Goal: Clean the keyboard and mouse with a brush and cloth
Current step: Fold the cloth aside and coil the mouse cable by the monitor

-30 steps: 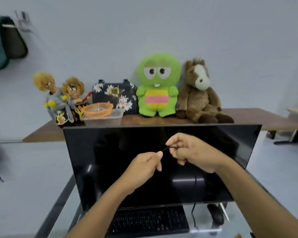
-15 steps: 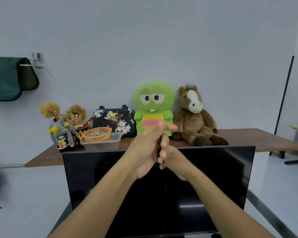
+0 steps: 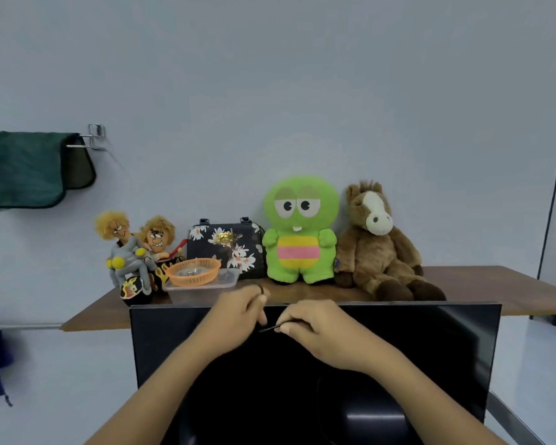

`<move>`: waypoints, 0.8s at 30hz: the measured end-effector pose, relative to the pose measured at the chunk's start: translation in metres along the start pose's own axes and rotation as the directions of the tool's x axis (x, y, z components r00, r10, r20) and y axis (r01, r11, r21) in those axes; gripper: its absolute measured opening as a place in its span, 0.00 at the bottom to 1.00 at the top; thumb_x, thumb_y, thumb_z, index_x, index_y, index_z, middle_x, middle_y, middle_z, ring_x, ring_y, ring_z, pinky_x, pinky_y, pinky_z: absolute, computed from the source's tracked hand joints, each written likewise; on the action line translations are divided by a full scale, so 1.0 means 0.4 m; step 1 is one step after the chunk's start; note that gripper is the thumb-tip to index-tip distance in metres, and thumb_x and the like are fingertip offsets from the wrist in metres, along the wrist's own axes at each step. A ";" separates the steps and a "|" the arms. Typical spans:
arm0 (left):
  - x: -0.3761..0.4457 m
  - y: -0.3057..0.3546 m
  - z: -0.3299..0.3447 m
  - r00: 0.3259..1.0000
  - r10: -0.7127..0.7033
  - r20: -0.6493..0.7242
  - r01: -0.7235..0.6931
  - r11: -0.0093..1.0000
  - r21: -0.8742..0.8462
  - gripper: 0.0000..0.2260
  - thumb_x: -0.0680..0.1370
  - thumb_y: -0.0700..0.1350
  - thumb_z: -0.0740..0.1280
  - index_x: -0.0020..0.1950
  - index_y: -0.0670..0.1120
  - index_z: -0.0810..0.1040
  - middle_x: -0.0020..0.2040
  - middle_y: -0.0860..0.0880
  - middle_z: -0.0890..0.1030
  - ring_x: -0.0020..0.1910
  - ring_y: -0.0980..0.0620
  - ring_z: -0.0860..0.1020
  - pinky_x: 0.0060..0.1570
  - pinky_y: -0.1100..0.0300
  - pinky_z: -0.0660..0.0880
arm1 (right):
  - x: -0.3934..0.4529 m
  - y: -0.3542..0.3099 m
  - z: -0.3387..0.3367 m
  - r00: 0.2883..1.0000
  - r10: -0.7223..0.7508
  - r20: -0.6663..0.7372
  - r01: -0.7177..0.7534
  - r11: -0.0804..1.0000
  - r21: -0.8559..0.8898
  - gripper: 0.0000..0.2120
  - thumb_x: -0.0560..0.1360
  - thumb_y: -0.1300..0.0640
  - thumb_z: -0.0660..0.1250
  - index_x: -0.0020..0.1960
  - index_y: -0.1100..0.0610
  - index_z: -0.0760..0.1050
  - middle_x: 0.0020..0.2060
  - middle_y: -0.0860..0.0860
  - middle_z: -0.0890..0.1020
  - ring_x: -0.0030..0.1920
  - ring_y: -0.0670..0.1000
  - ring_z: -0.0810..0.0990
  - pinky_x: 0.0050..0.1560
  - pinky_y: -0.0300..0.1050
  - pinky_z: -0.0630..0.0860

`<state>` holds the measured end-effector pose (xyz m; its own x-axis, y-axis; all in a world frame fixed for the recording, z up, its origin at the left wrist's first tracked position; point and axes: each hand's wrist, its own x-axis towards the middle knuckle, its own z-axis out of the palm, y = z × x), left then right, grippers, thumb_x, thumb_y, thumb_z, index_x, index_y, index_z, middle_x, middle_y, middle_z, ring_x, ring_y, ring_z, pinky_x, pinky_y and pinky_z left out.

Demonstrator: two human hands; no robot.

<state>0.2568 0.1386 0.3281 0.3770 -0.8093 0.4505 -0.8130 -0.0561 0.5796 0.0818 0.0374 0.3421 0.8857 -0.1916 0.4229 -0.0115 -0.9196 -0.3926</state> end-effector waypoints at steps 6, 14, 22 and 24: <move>-0.097 0.096 0.033 0.945 0.040 0.325 0.245 0.571 -0.784 0.28 0.81 0.53 0.49 0.35 0.36 0.77 0.19 0.46 0.64 0.20 0.51 0.60 0.25 0.61 0.59 | 0.075 0.021 -0.061 0.983 -0.002 -0.181 0.051 0.962 0.268 0.02 0.76 0.55 0.69 0.47 0.49 0.80 0.35 0.58 0.77 0.36 0.46 0.72 0.41 0.42 0.69; -0.020 0.221 -0.040 1.000 -0.022 0.016 0.021 0.253 -0.967 0.20 0.83 0.50 0.52 0.49 0.37 0.76 0.28 0.49 0.67 0.26 0.53 0.65 0.27 0.62 0.63 | 0.092 0.021 0.058 0.987 0.103 -0.127 -0.030 0.877 0.479 0.14 0.80 0.53 0.57 0.38 0.44 0.73 0.29 0.47 0.69 0.29 0.48 0.67 0.30 0.44 0.66; 0.052 0.080 -0.077 0.993 0.031 -0.115 -0.018 0.994 0.107 0.18 0.80 0.53 0.62 0.33 0.46 0.75 0.28 0.51 0.77 0.30 0.55 0.76 0.39 0.57 0.73 | 0.044 -0.022 0.060 0.994 -0.107 0.026 0.108 0.994 -0.035 0.10 0.80 0.51 0.60 0.51 0.54 0.78 0.46 0.48 0.83 0.46 0.48 0.79 0.49 0.46 0.75; 0.019 0.057 -0.061 0.994 0.005 0.106 -0.010 0.999 0.044 0.21 0.81 0.56 0.58 0.33 0.48 0.74 0.29 0.51 0.78 0.30 0.53 0.76 0.37 0.57 0.73 | 0.041 -0.031 0.021 0.988 -0.147 -0.053 0.145 0.988 -0.045 0.06 0.78 0.52 0.65 0.47 0.52 0.79 0.40 0.46 0.83 0.40 0.43 0.79 0.44 0.40 0.75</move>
<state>0.2519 0.1456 0.3613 0.3239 -0.8670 0.3786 -0.8353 -0.0741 0.5448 0.1002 0.0485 0.3471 0.8519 -0.0719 0.5187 0.0961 -0.9522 -0.2900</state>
